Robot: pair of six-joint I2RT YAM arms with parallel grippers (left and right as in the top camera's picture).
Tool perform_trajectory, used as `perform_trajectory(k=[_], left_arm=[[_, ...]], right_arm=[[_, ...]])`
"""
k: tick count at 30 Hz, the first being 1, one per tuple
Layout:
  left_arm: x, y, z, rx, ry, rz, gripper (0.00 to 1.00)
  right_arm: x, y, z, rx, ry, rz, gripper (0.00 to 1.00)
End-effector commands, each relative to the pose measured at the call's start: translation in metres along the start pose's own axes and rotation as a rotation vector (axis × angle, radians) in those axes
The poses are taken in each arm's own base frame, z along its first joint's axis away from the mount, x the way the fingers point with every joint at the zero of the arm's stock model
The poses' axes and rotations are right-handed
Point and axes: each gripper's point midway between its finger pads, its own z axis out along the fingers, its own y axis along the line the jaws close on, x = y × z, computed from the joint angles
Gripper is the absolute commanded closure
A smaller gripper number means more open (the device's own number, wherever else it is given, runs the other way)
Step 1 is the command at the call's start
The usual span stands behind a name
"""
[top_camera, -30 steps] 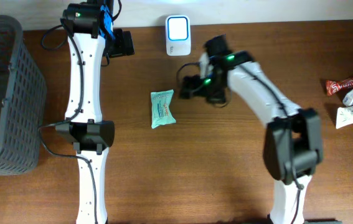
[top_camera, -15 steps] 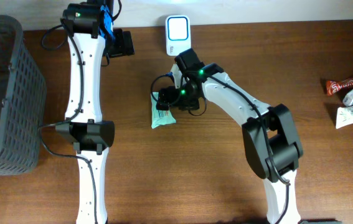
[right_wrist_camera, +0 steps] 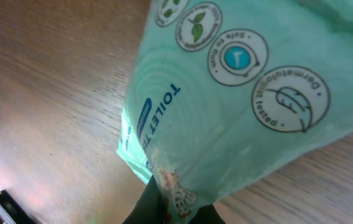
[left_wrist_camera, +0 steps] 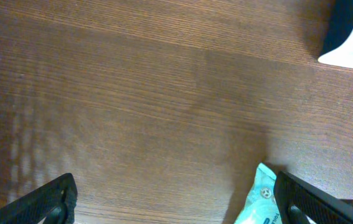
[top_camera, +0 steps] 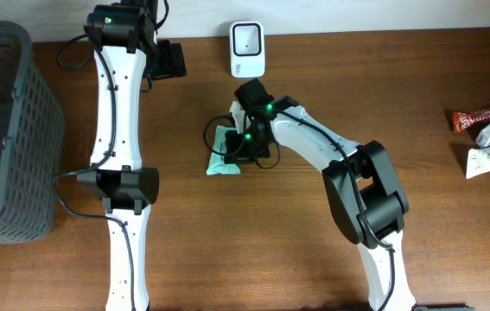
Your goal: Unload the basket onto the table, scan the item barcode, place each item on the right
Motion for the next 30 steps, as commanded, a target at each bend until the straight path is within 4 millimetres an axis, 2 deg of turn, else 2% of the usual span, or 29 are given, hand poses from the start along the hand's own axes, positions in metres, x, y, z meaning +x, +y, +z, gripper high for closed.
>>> perform_trajectory(k=[1,3,6,8,11,14,19,21,23,25,28,30], left_arm=[[0.001,0.002,0.005,0.002,0.011,0.004,0.01],[0.001,0.002,0.005,0.003,0.012,0.004,0.01],[0.001,0.002,0.005,0.003,0.011,0.004,0.01],[0.001,0.002,0.005,0.003,0.012,0.004,0.01],[0.001,0.002,0.005,0.002,0.011,0.004,0.01],[0.001,0.002,0.005,0.003,0.011,0.004,0.01],[0.001,0.002,0.005,0.003,0.011,0.004,0.01],[0.001,0.002,0.005,0.003,0.012,0.004,0.01],[0.001,0.002,0.005,0.003,0.011,0.004,0.01],[0.001,0.002,0.005,0.002,0.011,0.004,0.01],[0.001,0.002,0.005,0.002,0.011,0.004,0.01],[0.001,0.002,0.005,0.002,0.011,0.004,0.01]], right_arm=[[-0.016,-0.03,-0.039,0.207,-0.075,0.027,0.96],[-0.02,-0.064,-0.082,0.493,-0.118,0.049,0.96],[-0.017,-0.089,-0.125,0.743,-0.147,0.099,0.96],[-0.011,-0.102,-0.144,0.867,-0.168,0.155,0.96],[0.0,-0.117,-0.158,0.986,-0.157,0.193,0.96],[0.009,-0.133,-0.159,1.077,-0.13,0.184,0.96],[0.041,-0.163,-0.132,1.141,0.0,0.181,0.96],[0.049,-0.166,-0.125,1.135,0.025,0.198,0.94],[0.051,-0.159,-0.116,1.091,0.033,0.199,0.89],[0.048,-0.147,-0.105,1.041,0.027,0.189,0.75],[0.044,-0.127,-0.094,0.994,0.01,0.158,0.62],[0.037,-0.11,-0.091,0.964,-0.016,0.132,0.43]])
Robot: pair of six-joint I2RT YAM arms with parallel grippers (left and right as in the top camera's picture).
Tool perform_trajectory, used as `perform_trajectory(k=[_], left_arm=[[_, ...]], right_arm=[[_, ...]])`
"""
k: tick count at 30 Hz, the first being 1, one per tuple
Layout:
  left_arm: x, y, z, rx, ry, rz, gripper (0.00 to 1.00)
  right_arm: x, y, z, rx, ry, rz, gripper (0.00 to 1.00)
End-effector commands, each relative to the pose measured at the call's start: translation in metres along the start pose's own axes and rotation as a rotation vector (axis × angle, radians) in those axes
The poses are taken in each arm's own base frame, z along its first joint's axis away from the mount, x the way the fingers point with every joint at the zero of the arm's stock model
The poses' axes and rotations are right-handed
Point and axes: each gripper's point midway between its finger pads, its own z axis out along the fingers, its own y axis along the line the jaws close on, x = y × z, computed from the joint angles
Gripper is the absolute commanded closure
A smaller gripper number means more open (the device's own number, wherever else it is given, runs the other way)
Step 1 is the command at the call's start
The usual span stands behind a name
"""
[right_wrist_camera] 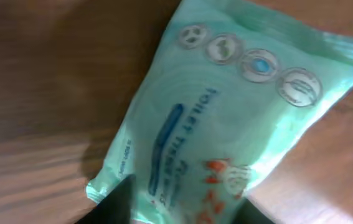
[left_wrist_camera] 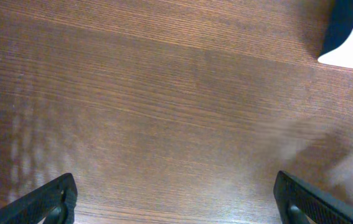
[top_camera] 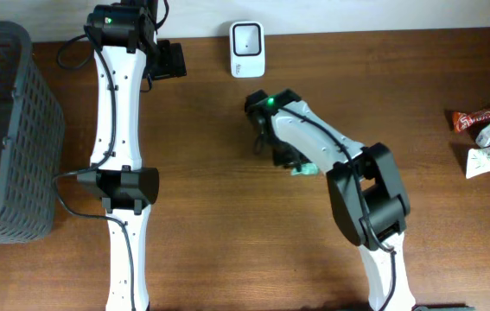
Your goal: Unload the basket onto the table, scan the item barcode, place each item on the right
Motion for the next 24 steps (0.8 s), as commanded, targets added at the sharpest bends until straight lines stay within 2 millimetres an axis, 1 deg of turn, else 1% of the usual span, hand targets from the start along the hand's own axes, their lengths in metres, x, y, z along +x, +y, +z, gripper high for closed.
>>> perform_trajectory(k=[1,2,4,6,7,8,9,12,14,15,17,18,23,24], left_arm=[[0.001,0.002,0.005,0.003,0.012,0.004,0.01],[0.001,0.002,0.005,0.003,0.012,0.004,0.01],[0.001,0.002,0.005,0.003,0.011,0.004,0.01],[0.001,0.002,0.005,0.002,0.011,0.004,0.01],[0.001,0.002,0.005,0.003,0.012,0.004,0.01],[0.001,0.002,0.005,0.003,0.012,0.004,0.01],[0.001,0.002,0.005,0.002,0.011,0.004,0.01],[0.001,0.002,0.005,0.003,0.012,0.004,0.01],[0.001,0.002,0.005,0.002,0.011,0.004,0.01],[0.001,0.002,0.005,0.002,0.011,0.004,0.01],[0.001,0.002,0.005,0.003,0.012,0.004,0.01],[0.001,0.002,0.005,0.003,0.012,0.004,0.01],[0.001,0.002,0.005,0.002,0.011,0.004,0.01],[0.001,0.002,0.005,0.003,0.011,0.004,0.01]], right_arm=[[-0.007,0.027,-0.028,-0.073,-0.054,-0.014,0.31],[-0.012,0.029,-0.039,-0.084,-0.073,-0.012,0.26],[-0.02,0.024,-0.056,-0.097,-0.095,0.001,0.25],[-0.028,0.011,-0.074,-0.105,-0.108,0.023,0.23],[-0.03,0.007,-0.079,-0.109,-0.112,0.032,0.19],[-0.033,0.002,-0.088,-0.124,-0.115,0.043,0.11],[-0.034,0.003,-0.091,-0.145,-0.113,0.049,0.1],[-0.032,0.016,-0.093,-0.219,-0.092,0.045,0.06],[-0.033,0.027,-0.092,-0.264,-0.087,0.043,0.06],[-0.034,0.031,-0.092,-0.279,-0.091,0.044,0.09],[-0.038,0.035,-0.086,-0.282,-0.108,0.051,0.21],[-0.039,0.034,-0.08,-0.263,-0.114,0.057,0.25],[-0.03,0.024,-0.047,-0.135,-0.1,0.042,0.24],[-0.028,0.019,-0.041,-0.101,-0.098,0.038,0.24]])
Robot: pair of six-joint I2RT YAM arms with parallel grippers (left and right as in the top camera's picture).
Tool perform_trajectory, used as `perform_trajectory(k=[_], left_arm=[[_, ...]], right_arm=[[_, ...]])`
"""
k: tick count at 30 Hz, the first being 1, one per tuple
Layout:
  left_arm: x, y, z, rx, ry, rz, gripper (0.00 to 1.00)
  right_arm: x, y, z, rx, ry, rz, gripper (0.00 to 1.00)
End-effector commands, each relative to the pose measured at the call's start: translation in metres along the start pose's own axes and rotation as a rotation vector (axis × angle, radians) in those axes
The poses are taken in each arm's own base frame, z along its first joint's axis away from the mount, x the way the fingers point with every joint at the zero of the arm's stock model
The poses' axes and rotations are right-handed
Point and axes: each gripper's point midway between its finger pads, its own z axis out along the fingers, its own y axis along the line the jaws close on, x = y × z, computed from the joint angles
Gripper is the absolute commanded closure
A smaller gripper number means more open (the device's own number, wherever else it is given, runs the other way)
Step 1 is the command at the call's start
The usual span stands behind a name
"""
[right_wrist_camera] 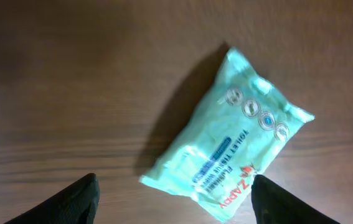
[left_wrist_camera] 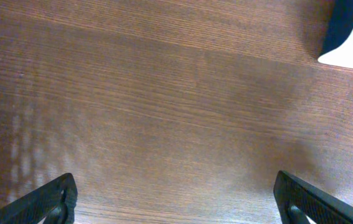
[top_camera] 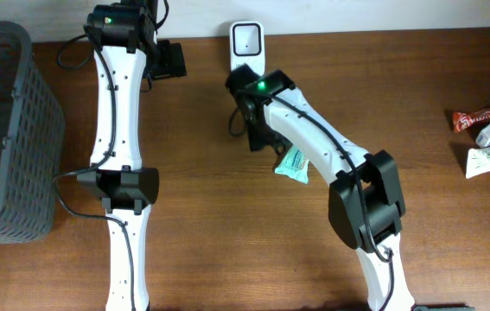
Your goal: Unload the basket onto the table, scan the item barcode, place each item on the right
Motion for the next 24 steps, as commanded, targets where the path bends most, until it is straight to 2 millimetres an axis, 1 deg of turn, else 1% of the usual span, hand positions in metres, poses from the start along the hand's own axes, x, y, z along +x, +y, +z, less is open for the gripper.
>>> perform_trajectory(k=[1,3,5,8,13,17,22,24], left_arm=[[0.001,0.002,0.005,0.002,0.011,0.004,0.01],[0.001,0.002,0.005,0.002,0.011,0.004,0.01],[0.001,0.002,0.005,0.002,0.011,0.004,0.01],[0.001,0.002,0.005,0.002,0.012,0.004,0.01],[0.001,0.002,0.005,0.002,0.011,0.004,0.01],[0.001,0.002,0.005,0.002,0.011,0.004,0.01],[0.001,0.002,0.005,0.002,0.011,0.004,0.01],[0.001,0.002,0.005,0.002,0.011,0.004,0.01]], right_arm=[[0.007,-0.021,0.017,0.132,-0.005,-0.01,0.23],[0.008,-0.027,0.026,0.174,-0.014,-0.015,0.18],[0.009,-0.026,0.036,0.172,-0.021,-0.009,0.15],[0.017,-0.023,0.053,0.164,-0.01,-0.011,0.16],[0.028,-0.02,0.061,0.145,0.028,-0.018,0.16],[0.043,-0.001,0.066,0.036,0.099,-0.011,0.16],[0.046,0.012,0.067,-0.045,0.128,-0.002,0.21],[0.047,0.017,0.067,-0.088,0.148,0.008,0.22]])
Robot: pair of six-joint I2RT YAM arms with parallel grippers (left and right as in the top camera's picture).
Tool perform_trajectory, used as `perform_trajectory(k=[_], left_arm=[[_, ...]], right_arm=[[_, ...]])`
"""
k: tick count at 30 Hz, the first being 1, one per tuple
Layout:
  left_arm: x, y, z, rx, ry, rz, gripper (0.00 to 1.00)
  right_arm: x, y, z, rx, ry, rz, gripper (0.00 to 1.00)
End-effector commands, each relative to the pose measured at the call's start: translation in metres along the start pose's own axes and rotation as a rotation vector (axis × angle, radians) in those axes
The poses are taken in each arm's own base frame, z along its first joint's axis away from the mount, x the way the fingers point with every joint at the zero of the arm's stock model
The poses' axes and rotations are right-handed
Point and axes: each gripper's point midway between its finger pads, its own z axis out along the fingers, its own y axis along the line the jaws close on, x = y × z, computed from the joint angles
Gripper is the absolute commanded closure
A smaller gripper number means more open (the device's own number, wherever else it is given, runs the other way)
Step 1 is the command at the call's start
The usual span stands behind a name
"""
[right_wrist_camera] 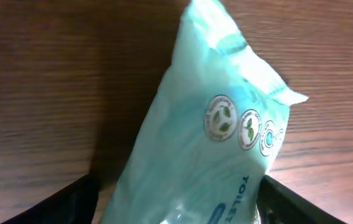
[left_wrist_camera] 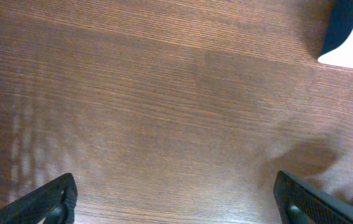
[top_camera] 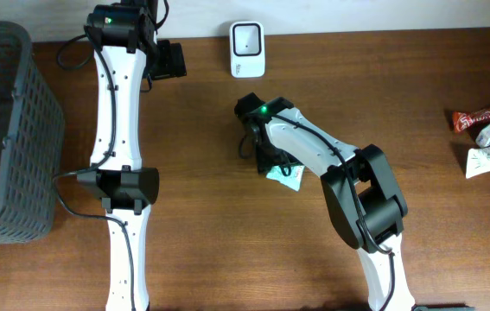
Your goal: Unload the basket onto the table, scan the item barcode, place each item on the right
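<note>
A mint-green packet of toilet tissue wipes lies printed side up on the wooden table, near the middle. No barcode shows on this side. My right gripper is open and low over it, one finger on either side of the packet's near end. From overhead the right gripper covers most of the packet. The white barcode scanner stands at the table's far edge. My left gripper is open over bare wood with nothing between its fingers, and the scanner's corner shows at top right.
A dark grey mesh basket stands at the left edge. Wrapped snacks and a white tube lie at the far right. The left arm stretches along the left of the table up to the far edge.
My right gripper was open, high above the packet and near the scanner. Now it is down at the packet, still open, fingers on either side of it. The left arm has not moved.
First my right gripper was shut on the packet, left of the table's middle. A second later the packet was further right under the gripper. Then it lay on the table with the gripper open above. Now the open gripper is low around it.
</note>
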Motion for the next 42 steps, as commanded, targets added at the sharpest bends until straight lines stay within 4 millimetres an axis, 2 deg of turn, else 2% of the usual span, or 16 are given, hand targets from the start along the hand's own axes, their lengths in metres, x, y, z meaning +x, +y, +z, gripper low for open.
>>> perform_trajectory(k=[1,2,4,6,7,10,13,16,20,24,29,34,39,42], left_arm=[[0.001,0.002,0.005,0.002,0.011,0.004,0.01],[0.001,0.002,0.005,0.002,0.011,0.004,0.01],[0.001,0.002,0.005,0.002,0.011,0.004,0.01],[0.001,0.002,0.005,0.002,0.011,0.004,0.01],[0.001,0.002,0.005,0.002,0.011,0.004,0.01],[0.001,0.002,0.005,0.002,0.011,0.004,0.01],[0.001,0.002,0.005,0.002,0.011,0.004,0.01],[0.001,0.002,0.005,0.002,0.011,0.004,0.01],[0.001,0.002,0.005,0.002,0.011,0.004,0.01],[0.001,0.002,0.005,0.002,0.011,0.004,0.01],[0.001,0.002,0.005,0.002,0.011,0.004,0.01],[0.001,0.002,0.005,0.002,0.011,0.004,0.01],[0.001,0.002,0.005,0.002,0.011,0.004,0.01],[0.001,0.002,0.005,0.002,0.011,0.004,0.01]], right_arm=[[0.015,0.017,0.007,-0.12,0.092,0.018,0.29],[0.017,0.019,0.007,-0.139,0.104,0.022,0.45],[0.021,0.027,0.006,-0.201,0.138,0.025,0.58],[0.024,0.041,0.001,-0.287,0.158,-0.02,0.76],[0.025,0.045,0.0,-0.312,0.164,-0.031,0.79],[0.023,0.05,-0.011,-0.365,0.175,-0.038,0.79],[0.014,0.059,-0.043,-0.52,0.177,-0.114,0.8],[-0.003,0.071,-0.092,-0.804,0.151,-0.21,0.84],[-0.01,0.07,-0.118,-1.076,0.134,-0.265,0.87],[-0.005,0.058,-0.127,-1.321,0.165,-0.243,0.89],[0.003,0.038,-0.113,-1.531,0.187,-0.145,0.85],[0.015,0.03,-0.102,-1.607,0.171,-0.134,0.83],[0.035,0.039,-0.101,-1.606,0.074,-0.316,0.79],[0.04,0.042,-0.095,-1.561,0.083,-0.353,0.79]])
